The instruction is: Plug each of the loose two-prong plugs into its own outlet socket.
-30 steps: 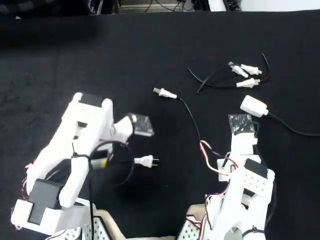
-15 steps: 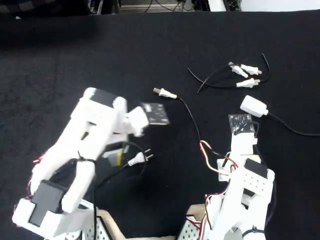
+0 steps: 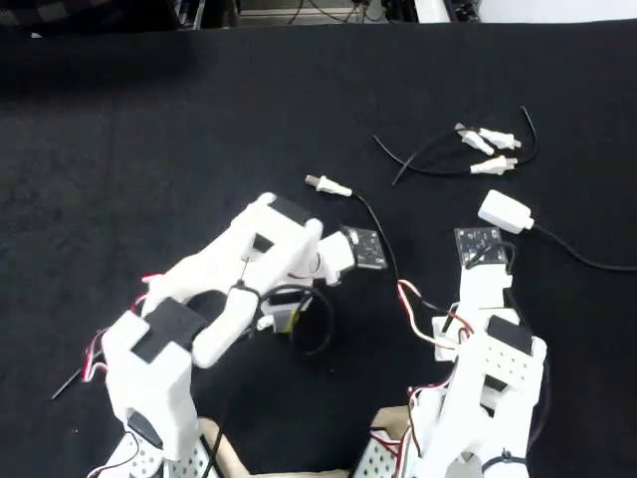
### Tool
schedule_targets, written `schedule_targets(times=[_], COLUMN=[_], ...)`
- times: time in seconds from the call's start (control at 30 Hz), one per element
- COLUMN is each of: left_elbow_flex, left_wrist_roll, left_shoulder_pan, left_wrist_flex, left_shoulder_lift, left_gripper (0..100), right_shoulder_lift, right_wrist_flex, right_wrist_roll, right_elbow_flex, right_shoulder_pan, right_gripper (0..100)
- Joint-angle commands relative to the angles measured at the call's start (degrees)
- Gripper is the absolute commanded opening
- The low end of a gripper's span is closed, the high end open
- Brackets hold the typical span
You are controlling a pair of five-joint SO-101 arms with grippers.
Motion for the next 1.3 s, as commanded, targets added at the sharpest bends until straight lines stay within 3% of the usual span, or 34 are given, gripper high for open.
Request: schedule_targets(times=[0.0,0.27,0.43,0.87,1.27], left_elbow_flex=[-5.67,-7.87,-12.53,-26.42,-25.45], left_wrist_roll=[0.70,0.62,0.62,0.62,0.79], left_shoulder_pan=[0.66,0.66,0.75,0.75,-1.89], left_wrist_flex=[-1.05,0.62,7.12,28.04,28.57], left_shoulder_lift=[3.34,3.96,1.14,-5.89,-21.54], left_gripper=[20,18,3,3,3], right_shoulder_lift=[-1.19,-1.19,-1.19,-1.19,-1.27], right_wrist_flex=[-0.18,-0.18,-0.26,-0.26,-1.58], right_wrist_roll=[-0.35,-0.35,-0.35,-0.35,-3.43], right_elbow_flex=[-0.22,-0.22,-0.22,-0.22,-0.66], right_shoulder_pan=[-0.88,-0.88,-0.88,-0.88,1.58], right_gripper=[37.8,37.8,37.8,37.8,37.8])
